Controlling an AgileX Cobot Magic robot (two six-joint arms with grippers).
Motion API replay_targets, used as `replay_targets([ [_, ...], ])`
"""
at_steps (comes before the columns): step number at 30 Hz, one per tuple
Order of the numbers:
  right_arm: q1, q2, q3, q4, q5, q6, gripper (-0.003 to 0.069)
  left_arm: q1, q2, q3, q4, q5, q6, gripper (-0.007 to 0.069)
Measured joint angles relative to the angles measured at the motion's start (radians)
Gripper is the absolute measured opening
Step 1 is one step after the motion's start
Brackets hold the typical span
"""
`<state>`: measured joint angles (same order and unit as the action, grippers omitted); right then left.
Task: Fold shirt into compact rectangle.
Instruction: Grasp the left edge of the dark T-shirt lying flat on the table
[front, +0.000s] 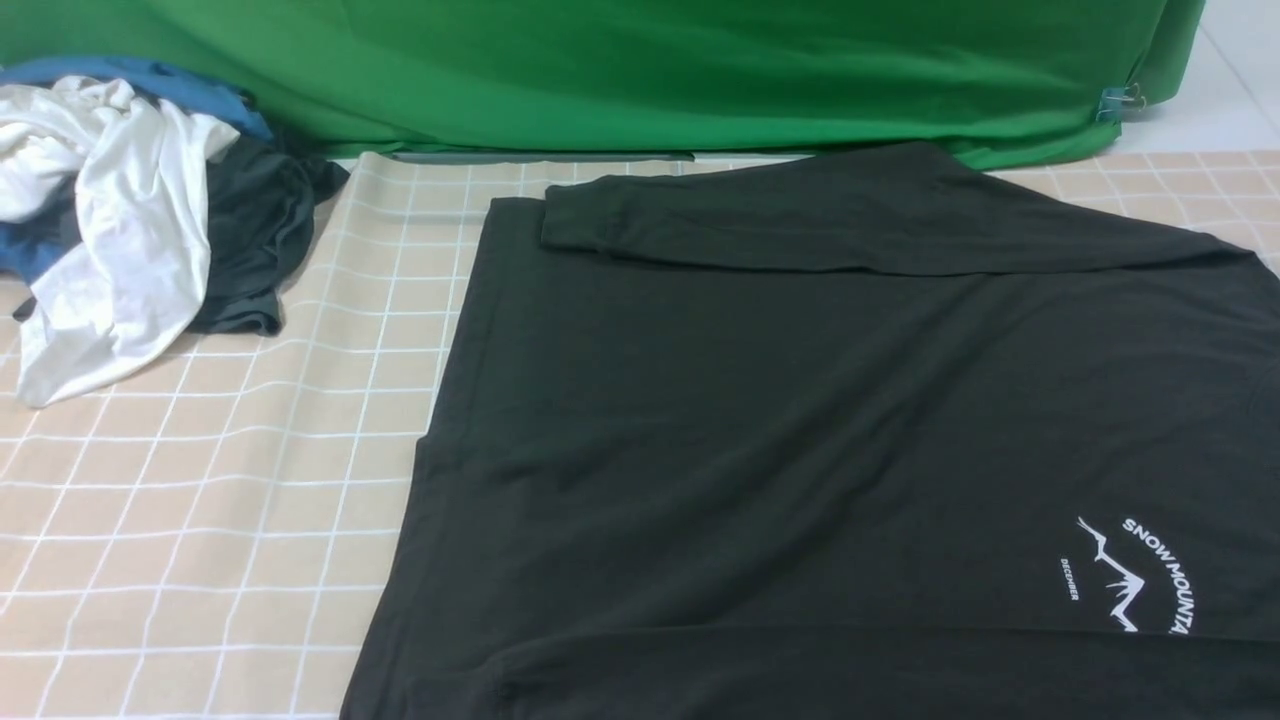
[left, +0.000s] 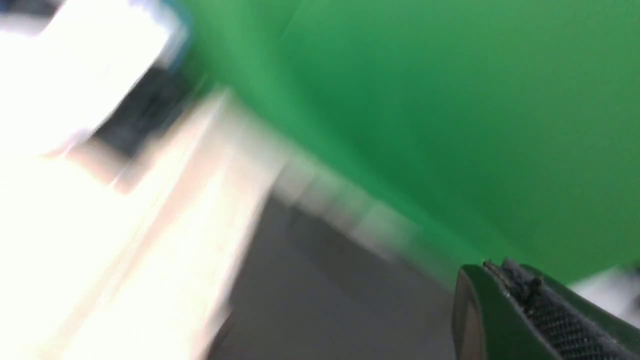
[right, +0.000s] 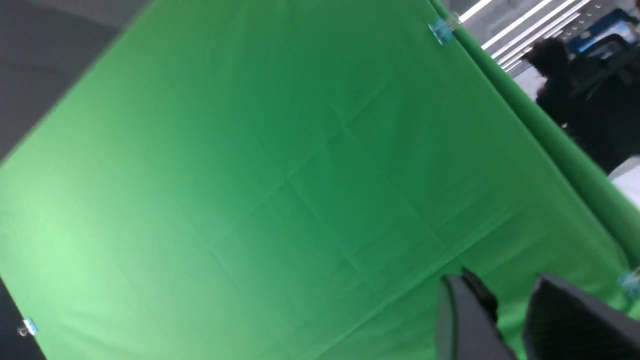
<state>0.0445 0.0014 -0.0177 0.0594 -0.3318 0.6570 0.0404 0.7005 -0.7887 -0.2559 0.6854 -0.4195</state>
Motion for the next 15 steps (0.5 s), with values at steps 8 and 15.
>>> replay_targets([
  [8,0.141,0.25,-0.498,-0.059,0.66,-0.283,0.0036,-0.093,0.391,0.073,-0.152,0.185,0.27,0.0011],
  [15,0.323,0.64,-0.856,-0.071,1.255,-0.484,0.0036,-0.433,0.529,0.193,-0.014,0.032,0.074,0.0011],
])
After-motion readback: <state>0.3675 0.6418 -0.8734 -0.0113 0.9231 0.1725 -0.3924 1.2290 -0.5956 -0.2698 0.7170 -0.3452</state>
